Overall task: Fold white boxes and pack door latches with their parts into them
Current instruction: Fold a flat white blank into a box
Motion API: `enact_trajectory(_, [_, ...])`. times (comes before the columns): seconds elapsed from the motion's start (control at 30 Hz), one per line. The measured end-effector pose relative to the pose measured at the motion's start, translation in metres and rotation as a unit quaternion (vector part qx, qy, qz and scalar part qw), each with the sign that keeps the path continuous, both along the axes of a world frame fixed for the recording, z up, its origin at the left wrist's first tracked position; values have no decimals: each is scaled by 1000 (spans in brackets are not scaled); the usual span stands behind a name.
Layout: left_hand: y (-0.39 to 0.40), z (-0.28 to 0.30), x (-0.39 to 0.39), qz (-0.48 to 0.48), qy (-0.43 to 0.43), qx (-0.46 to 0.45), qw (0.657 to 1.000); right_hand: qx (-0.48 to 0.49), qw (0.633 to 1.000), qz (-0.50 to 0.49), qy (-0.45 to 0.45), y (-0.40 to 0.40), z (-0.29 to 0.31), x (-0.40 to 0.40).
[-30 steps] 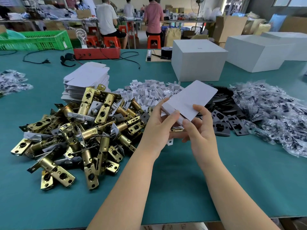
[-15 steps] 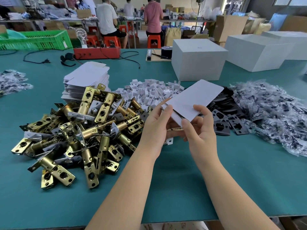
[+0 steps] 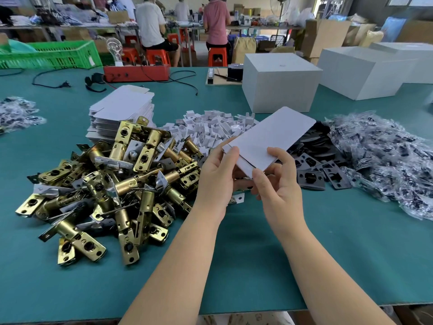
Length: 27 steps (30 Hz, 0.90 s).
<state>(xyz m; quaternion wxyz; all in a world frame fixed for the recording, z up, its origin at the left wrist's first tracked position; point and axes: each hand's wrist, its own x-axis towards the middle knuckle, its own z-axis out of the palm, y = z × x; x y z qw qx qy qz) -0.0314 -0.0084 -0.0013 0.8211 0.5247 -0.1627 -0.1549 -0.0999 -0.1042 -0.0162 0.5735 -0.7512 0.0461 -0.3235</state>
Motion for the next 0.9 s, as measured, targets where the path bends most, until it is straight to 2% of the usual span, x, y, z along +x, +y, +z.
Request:
enact_trajectory(0.47, [-7, 0, -7, 40, -13, -5, 999, -51, 997, -56, 17, 1, 0, 0])
enact_trajectory(0.73, [-8, -3, -8, 63, -61, 20, 996, -46, 997, -61, 32, 0, 0, 0])
enact_trajectory(0.83, [-6, -3, -8, 40, -81, 39, 995, -32, 997, -67, 29, -1, -1, 1])
enact_trajectory(0.9, [-4, -2, -8, -18, -82, 31, 996, -18, 997, -74, 16, -3, -1, 0])
